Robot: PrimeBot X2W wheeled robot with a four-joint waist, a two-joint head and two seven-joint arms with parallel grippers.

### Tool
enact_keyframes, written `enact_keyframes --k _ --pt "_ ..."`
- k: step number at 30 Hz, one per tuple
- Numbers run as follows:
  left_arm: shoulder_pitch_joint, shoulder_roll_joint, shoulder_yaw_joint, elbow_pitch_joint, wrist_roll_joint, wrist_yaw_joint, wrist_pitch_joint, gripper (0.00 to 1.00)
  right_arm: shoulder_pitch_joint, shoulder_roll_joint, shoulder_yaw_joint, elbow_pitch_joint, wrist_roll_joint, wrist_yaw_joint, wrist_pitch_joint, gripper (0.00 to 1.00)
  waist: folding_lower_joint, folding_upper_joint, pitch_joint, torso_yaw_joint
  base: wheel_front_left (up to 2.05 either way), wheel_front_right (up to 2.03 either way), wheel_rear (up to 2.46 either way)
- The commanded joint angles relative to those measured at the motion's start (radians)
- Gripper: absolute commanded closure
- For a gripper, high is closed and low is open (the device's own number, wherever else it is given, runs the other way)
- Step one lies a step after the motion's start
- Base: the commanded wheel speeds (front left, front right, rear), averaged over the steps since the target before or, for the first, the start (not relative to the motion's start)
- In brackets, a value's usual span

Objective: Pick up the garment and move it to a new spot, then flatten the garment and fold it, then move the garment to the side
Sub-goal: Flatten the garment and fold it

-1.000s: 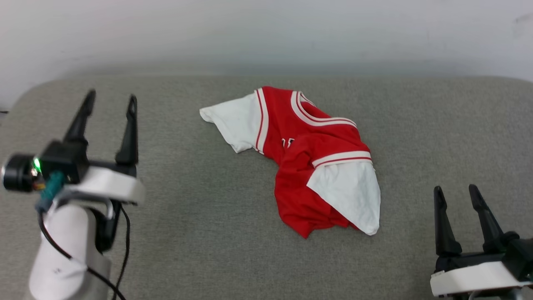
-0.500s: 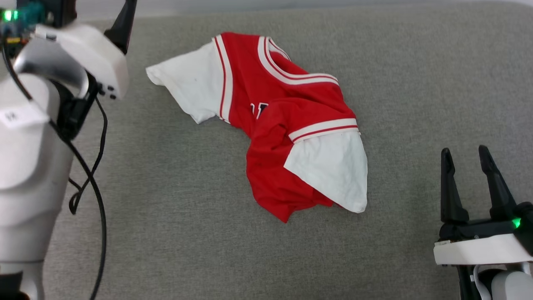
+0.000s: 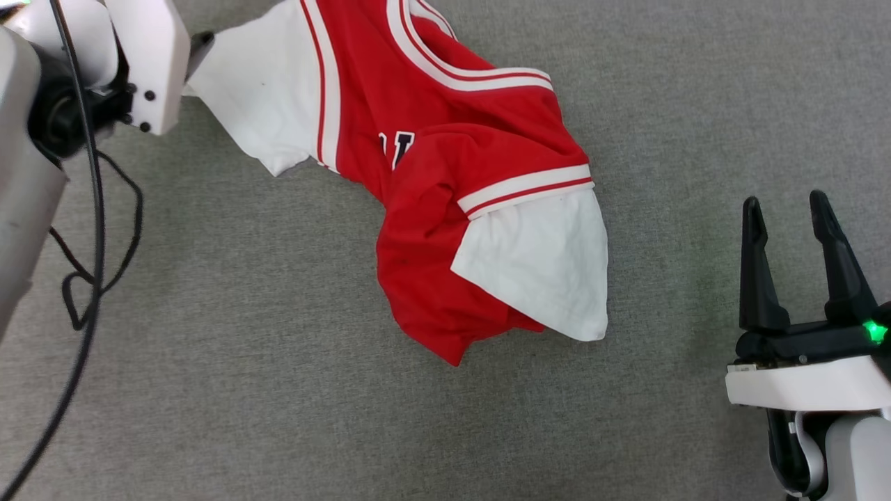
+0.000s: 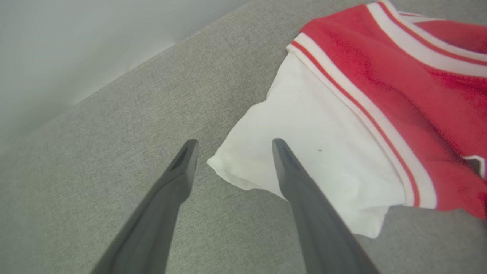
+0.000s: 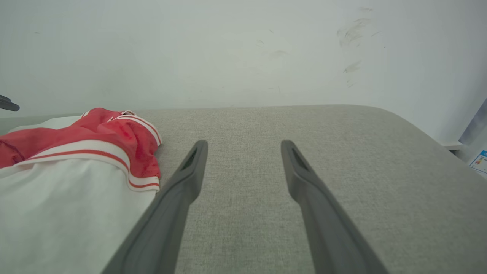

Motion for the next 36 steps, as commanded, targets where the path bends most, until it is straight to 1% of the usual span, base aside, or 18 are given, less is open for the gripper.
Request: enact_keyframes --k 1,4,8,11,14,17,18,19,20,22,25,29,31,34,36 --pt "-0.022 0.012 -0.016 0.010 -0.004 0.000 0.025 0.00 -0.019 0.002 0.001 -0.006 0.003 -0.001 -0.002 0.00 -0.0002 0.0000 0.024 -0.015 0.00 0.00 0.00" --pt "-0.055 0.034 -0.058 0.041 -0.020 0.000 0.098 0.00 -0.032 0.002 0.002 -0.015 0.006 -0.001 -0.002 0.00 -0.0002 0.0000 0.052 -0.026 0.00 0.00 0.00" --pt "-0.071 0.043 -0.088 0.092 -0.051 0.000 0.179 0.00 -0.048 0.002 0.003 -0.022 0.013 -0.001 -0.002 0.00 -0.0002 0.0000 0.081 -0.036 0.00 0.00 0.00" --pt "-0.057 0.026 -0.087 0.136 -0.101 0.000 0.238 0.00 -0.055 0.002 0.005 -0.024 0.015 -0.001 -0.002 0.00 -0.0002 0.0000 0.091 -0.040 0.00 0.00 0.00" --pt "-0.044 0.017 -0.103 0.157 -0.123 0.000 0.284 0.00 -0.060 0.002 0.008 -0.024 0.017 -0.001 -0.002 0.00 -0.0002 0.0000 0.096 -0.043 0.00 0.00 0.00" --pt "-0.030 0.014 -0.124 0.150 -0.141 -0.001 0.299 0.00 -0.064 0.002 0.011 -0.023 0.017 -0.001 -0.002 0.00 -0.0002 0.0000 0.100 -0.046 0.00 0.00 0.00" --pt "-0.025 0.010 -0.132 0.146 -0.144 -0.001 0.304 0.16 -0.067 0.002 0.011 -0.023 0.017 -0.001 -0.002 0.00 -0.0002 0.0000 0.101 -0.047 0.00 0.00 0.00" --pt "-0.024 0.011 -0.142 0.140 -0.142 -0.002 0.300 0.76 -0.069 0.002 0.011 -0.024 0.017 -0.001 -0.002 0.00 -0.0002 0.0000 0.101 -0.048 0.00 0.00 0.00" --pt "-0.022 0.012 -0.148 0.140 -0.146 -0.002 0.298 1.00 -0.071 0.002 0.010 -0.024 0.018 -0.001 -0.002 0.00 -0.0002 0.0000 0.101 -0.048 0.00 0.00 0.00" --pt "-0.023 0.017 -0.158 0.135 -0.146 -0.002 0.286 1.00 -0.070 0.002 0.006 -0.024 0.018 -0.001 -0.002 0.00 -0.0002 0.0000 0.098 -0.046 0.00 0.00 0.00" --pt "-0.042 0.022 -0.155 0.116 -0.143 -0.001 0.236 1.00 -0.057 0.003 0.002 -0.021 0.015 -0.001 -0.002 0.00 -0.0002 0.0000 0.080 -0.032 0.00 0.00 0.00" --pt "-0.064 0.036 -0.174 0.065 -0.123 0.000 0.136 1.00 -0.035 0.002 -0.004 -0.011 0.005 -0.001 -0.002 0.00 -0.0002 0.0000 0.031 0.004 0.00 0.00 0.00" --pt "-0.052 0.035 -0.174 0.036 -0.142 0.000 0.083 1.00 -0.025 0.002 -0.007 -0.005 0.000 -0.001 -0.002 0.00 -0.0002 0.0000 -0.004 0.026 0.00 0.00 0.00" --pt "-0.013 0.050 -0.183 -0.005 -0.154 0.000 0.010 1.00 -0.005 0.002 -0.008 0.004 -0.009 -0.001 -0.002 0.00 -0.0002 0.0000 -0.061 0.063 0.00 0.00 0.00" --pt "0.024 0.063 -0.173 -0.031 -0.182 0.000 -0.032 1.00 0.010 0.002 -0.006 0.009 -0.016 -0.001 -0.002 0.00 -0.0002 0.0000 -0.095 0.085 0.00 0.00 0.00"
